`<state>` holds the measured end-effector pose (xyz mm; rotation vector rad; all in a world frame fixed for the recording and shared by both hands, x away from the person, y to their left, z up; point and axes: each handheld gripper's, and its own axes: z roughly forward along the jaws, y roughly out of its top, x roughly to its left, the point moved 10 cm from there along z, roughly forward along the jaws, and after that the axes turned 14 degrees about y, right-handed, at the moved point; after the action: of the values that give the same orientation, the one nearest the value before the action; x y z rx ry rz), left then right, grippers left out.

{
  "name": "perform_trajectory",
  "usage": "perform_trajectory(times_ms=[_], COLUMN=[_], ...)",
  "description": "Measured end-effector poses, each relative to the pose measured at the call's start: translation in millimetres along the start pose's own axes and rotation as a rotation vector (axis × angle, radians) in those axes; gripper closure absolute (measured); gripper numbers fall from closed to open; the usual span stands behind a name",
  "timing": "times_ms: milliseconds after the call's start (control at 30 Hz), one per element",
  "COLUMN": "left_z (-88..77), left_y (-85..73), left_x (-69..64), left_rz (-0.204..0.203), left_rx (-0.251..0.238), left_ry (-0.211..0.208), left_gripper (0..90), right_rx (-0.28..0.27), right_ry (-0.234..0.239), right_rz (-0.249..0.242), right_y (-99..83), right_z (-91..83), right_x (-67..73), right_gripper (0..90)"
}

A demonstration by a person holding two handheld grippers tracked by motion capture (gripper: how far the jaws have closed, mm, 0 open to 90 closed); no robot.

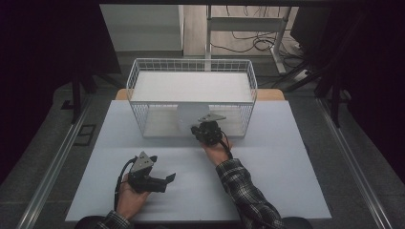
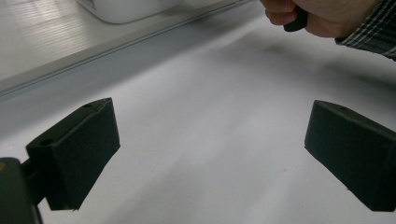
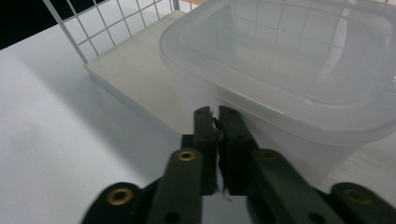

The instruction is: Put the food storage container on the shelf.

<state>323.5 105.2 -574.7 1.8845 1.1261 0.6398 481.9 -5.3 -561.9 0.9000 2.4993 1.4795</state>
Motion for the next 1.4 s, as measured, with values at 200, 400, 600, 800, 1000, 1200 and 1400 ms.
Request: perform_trajectory(times_ms=[200, 400, 600, 800, 1000, 1200, 1400], left_z=[0.3, 1.0, 2.4, 2.8, 2.5, 2.3, 1.7], left_y=[0.7, 0.1, 0.4, -0.3, -0.1, 0.1, -0.3], left_x=[0.5, 2.0, 4.5, 5.2, 7.1, 8.4, 8.9], left_rz=[-0.012, -0.023, -0.035, -0.029, -0.03, -0.035, -0.04], left_rx=[-0.004, 0.002, -0.007, -0.004, -0.005, -0.008, -0.002], left_ry=[-0.002, -0.008, -0.012, -0.01, -0.011, -0.009, -0.008], left_gripper=[2.6, 2.6, 2.8, 3.1, 4.1, 4.2, 4.1], right_rx=[-0.005, -0.001, 0.007, 0.015, 0.025, 0.039, 0.045], right_ry=[0.022, 0.035, 0.061, 0.076, 0.088, 0.095, 0.095], right_rz=[0.008, 0.008, 0.013, 0.0, -0.005, -0.011, -0.016], right_y=[-0.4, -1.2, -3.2, -3.9, -6.3, -9.9, -13.0], right_z=[-3.3, -7.3, -11.0, -15.5, -19.0, -22.4, -26.5], right_x=[6.4, 10.4, 14.3, 20.4, 24.6, 28.1, 30.4], right_gripper=[61.1, 43.5, 35.8, 30.4, 23.6, 16.7, 10.0])
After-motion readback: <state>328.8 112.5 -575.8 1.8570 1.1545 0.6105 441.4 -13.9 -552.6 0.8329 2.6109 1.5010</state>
